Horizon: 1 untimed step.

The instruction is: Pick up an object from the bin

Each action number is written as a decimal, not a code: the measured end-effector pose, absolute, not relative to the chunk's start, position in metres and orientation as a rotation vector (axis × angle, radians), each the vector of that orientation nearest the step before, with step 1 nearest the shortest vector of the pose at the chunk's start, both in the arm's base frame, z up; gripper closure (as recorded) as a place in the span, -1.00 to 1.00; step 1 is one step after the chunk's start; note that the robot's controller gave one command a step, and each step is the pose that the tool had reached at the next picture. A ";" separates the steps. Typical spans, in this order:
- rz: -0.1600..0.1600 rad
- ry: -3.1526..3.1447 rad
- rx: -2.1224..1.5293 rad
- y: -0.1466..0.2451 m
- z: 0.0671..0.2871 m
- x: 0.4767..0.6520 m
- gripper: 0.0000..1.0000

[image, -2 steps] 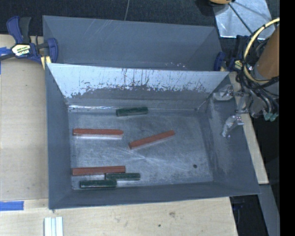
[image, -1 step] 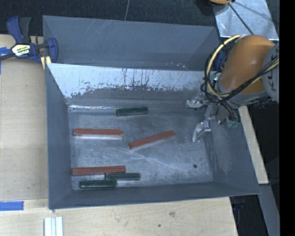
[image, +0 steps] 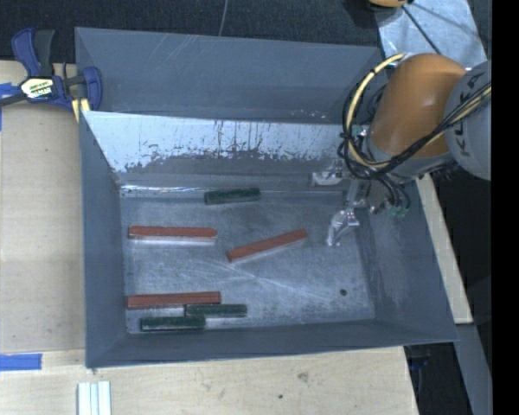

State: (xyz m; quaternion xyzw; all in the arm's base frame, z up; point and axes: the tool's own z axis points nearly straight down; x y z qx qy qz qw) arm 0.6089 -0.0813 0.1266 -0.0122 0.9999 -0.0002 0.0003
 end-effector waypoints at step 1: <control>0.000 3.135 -0.157 -0.032 0.119 0.604 -1.00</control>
Offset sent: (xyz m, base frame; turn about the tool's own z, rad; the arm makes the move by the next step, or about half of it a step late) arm -0.0018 0.0737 -0.0566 -0.0276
